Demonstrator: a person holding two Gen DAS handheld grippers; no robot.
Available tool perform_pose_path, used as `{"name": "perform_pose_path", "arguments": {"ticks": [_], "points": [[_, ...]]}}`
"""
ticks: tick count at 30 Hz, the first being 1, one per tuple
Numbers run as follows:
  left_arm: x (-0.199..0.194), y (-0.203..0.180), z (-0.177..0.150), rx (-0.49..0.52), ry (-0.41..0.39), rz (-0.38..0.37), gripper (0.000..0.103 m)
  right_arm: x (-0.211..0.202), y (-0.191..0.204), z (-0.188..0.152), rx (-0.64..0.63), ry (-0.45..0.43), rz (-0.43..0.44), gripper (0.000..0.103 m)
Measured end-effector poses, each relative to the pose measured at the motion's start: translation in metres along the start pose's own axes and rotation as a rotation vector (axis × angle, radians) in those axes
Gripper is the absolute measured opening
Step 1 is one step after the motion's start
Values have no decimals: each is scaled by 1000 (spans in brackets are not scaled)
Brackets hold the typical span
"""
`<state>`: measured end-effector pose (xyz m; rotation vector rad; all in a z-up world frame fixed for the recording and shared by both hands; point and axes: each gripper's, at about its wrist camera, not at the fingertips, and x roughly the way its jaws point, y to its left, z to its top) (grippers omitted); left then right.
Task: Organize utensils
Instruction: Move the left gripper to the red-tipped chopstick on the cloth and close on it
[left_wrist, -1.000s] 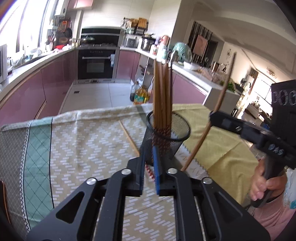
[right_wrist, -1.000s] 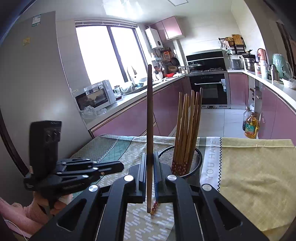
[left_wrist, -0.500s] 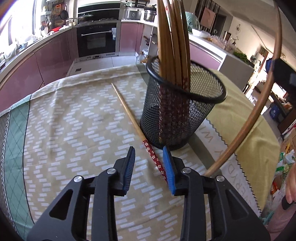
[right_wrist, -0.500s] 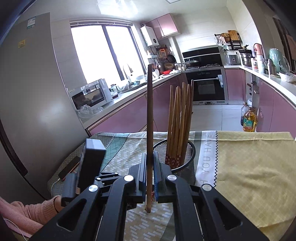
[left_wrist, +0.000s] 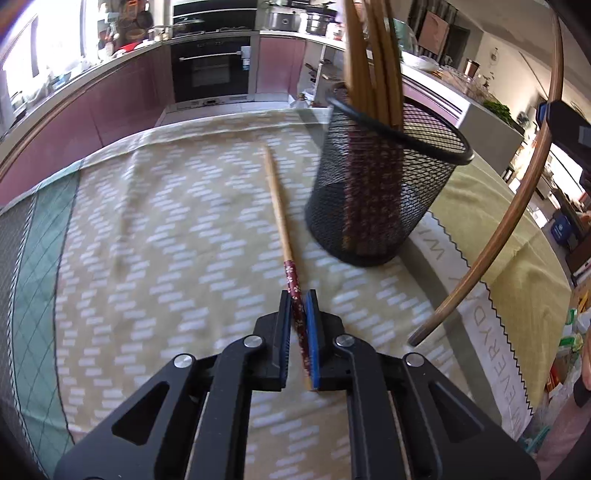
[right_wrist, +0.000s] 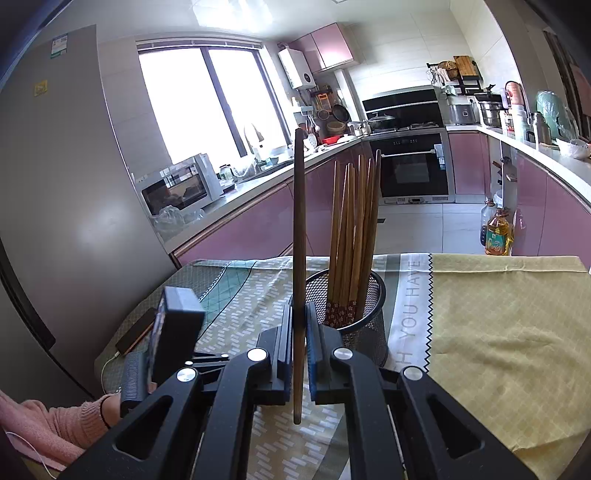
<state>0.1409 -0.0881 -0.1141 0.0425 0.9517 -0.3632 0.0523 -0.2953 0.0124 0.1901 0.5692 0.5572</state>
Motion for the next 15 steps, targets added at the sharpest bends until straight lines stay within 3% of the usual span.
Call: {"name": "perform_pose_path", "arguments": {"ticks": [9,10,12,15], "points": [[-39,25,-47,-14,30,-16,8,3,-3,-2,1,6,10,6],[-42,24,-49,0,31,-17,10,4,-2,-2,1,8,12,6],[-48,24,-49,21,14,2,27,5,-2,-2,-1,11,15,6],[-48,24,-41,34,-13,18,30,6,0,-2,-1,13,17,6]]}}
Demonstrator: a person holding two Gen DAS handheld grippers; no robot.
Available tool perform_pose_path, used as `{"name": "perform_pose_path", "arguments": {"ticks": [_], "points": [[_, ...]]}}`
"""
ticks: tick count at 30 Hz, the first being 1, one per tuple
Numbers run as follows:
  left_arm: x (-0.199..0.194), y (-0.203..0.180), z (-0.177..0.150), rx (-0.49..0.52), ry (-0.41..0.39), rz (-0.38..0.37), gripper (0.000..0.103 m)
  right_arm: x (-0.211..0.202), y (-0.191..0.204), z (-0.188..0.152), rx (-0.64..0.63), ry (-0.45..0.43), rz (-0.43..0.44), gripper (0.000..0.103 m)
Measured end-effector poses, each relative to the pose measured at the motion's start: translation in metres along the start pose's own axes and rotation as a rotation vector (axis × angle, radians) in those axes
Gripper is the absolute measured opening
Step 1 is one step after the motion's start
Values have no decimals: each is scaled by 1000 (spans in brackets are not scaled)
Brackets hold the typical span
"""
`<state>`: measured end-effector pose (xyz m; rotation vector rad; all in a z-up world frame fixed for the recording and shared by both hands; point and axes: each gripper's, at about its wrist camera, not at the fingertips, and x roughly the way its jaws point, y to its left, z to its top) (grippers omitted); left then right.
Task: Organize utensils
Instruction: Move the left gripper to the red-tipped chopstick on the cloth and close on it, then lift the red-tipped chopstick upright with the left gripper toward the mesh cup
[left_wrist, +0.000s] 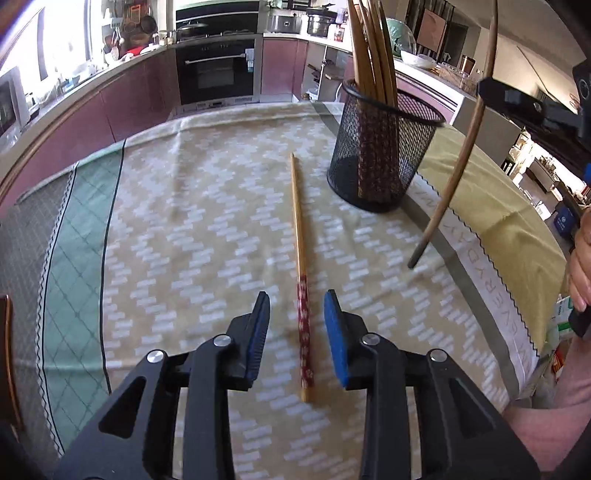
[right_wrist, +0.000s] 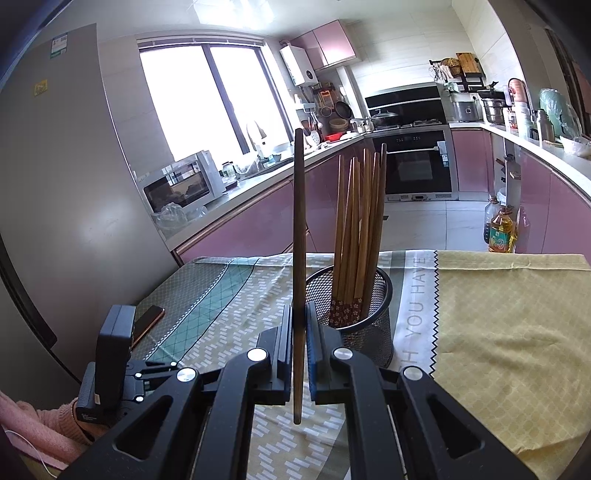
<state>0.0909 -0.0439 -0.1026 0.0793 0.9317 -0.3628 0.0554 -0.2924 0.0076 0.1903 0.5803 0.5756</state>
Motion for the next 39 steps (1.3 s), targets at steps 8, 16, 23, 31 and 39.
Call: {"name": "perform_pose_path", "arguments": {"ticks": [8,16,23,31,39], "points": [[37,-15,49,37,-10,38,29,1,-4,-2,8,6,-4,6],[62,-19,67,50,22,66,23,5,-8,-4,21,13,4,6],[66,-24,70,30,10,58,8,7,-7,-3,17,14,5,6],[39,-20,62,-3,-37,25,7,6,-5,-2,10,8,6,6],[-7,-18,61,-29,-127,-34,7,2,-2,1,3,-8,4,6]]}}
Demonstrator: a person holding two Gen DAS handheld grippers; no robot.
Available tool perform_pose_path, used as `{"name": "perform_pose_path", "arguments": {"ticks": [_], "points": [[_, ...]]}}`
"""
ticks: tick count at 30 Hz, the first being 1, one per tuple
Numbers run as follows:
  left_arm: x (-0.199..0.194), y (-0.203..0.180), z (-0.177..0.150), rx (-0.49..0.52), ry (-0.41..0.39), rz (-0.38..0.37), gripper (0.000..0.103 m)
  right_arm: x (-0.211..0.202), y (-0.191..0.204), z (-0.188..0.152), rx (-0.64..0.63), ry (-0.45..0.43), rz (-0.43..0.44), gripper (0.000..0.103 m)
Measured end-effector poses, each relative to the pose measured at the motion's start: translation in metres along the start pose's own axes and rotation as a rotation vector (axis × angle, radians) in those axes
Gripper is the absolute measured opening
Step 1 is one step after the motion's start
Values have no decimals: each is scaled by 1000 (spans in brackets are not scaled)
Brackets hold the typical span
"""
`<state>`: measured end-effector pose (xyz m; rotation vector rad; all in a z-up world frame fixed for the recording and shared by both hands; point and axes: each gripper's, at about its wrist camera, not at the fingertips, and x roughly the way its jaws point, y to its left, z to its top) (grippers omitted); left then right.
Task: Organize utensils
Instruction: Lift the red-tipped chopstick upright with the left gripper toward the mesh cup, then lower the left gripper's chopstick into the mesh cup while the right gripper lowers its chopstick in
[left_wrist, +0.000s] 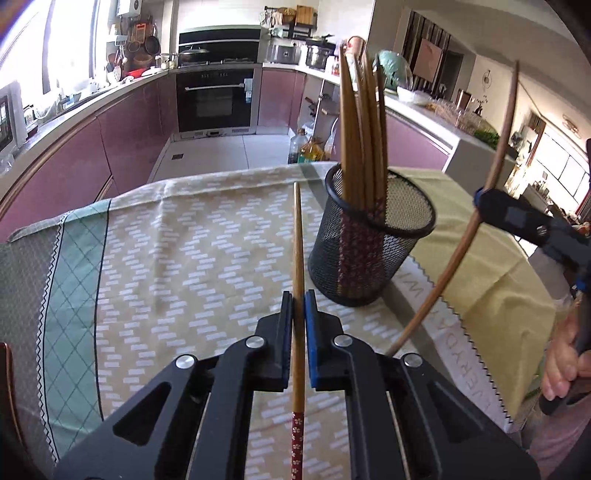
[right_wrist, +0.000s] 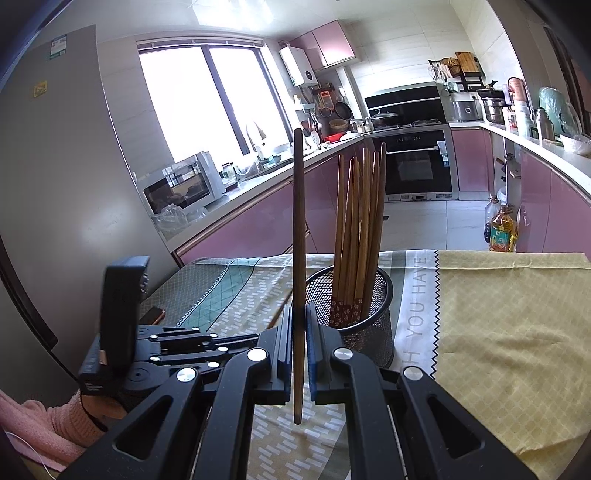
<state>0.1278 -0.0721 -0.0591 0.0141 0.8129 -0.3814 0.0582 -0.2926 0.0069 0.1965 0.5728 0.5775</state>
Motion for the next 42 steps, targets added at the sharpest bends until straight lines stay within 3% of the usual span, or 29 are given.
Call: {"name": "perform_pose_path", "arguments": {"ticks": [20,30,42], "points": [[-71,0,13,-37,-144,-155,7,-5,11,7,-26,-25,-6,6],[-95,1,24,-36,-214,-190,7,-10,18,15,-47,-47,-12,6],[-94,-2,32,-16,-230,-198,7,-16,22,22,-66,-72,-19,6]]}}
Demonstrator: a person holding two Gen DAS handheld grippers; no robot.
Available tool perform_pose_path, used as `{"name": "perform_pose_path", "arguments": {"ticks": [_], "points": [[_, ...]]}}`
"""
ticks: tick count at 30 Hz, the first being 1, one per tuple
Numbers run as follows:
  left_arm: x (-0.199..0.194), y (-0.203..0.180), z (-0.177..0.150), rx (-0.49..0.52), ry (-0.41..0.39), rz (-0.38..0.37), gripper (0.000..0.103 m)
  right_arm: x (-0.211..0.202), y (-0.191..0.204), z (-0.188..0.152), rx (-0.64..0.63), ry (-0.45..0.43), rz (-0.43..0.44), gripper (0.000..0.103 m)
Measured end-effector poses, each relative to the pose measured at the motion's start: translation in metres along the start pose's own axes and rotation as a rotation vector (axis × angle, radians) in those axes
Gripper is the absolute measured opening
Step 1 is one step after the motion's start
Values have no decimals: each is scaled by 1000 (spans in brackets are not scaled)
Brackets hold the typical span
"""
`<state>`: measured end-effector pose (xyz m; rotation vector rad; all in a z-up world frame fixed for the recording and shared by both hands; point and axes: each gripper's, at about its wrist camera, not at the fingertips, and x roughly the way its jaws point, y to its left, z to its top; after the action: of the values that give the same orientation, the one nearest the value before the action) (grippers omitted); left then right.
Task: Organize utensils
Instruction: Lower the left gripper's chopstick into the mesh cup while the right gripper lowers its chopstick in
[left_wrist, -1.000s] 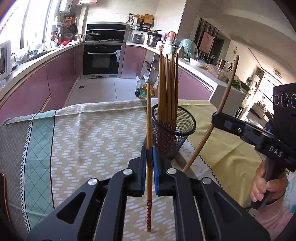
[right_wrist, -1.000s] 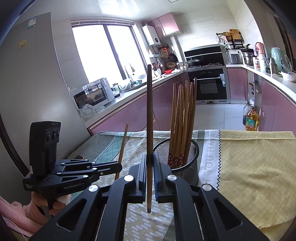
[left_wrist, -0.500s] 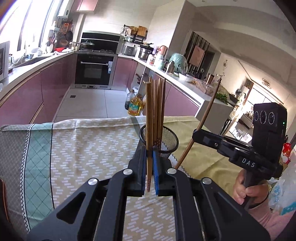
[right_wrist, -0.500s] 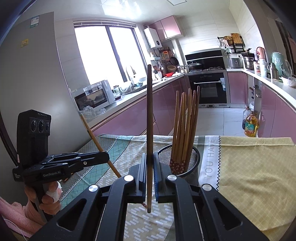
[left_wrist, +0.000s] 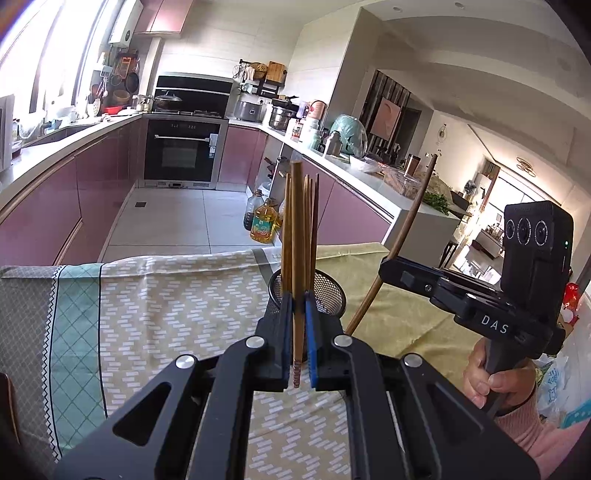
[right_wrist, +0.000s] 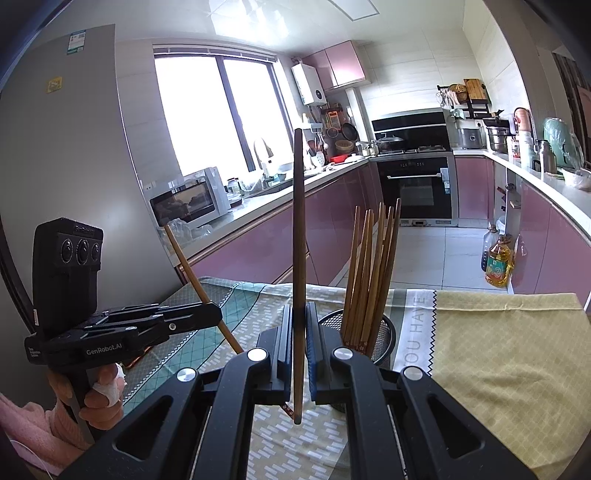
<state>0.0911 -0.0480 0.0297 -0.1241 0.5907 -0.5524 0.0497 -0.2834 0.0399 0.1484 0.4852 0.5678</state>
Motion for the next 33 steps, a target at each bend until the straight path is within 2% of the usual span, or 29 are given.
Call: {"name": "perform_pose_path", "arguments": {"ticks": [18,33], "points": [[0,-8,9,39,-25,8,7,-7,1,7,-5,-23,-15,6],[-8,-11,24,65,-73,-4,7,-17,-5,24,-8,-76,-16,6]]}}
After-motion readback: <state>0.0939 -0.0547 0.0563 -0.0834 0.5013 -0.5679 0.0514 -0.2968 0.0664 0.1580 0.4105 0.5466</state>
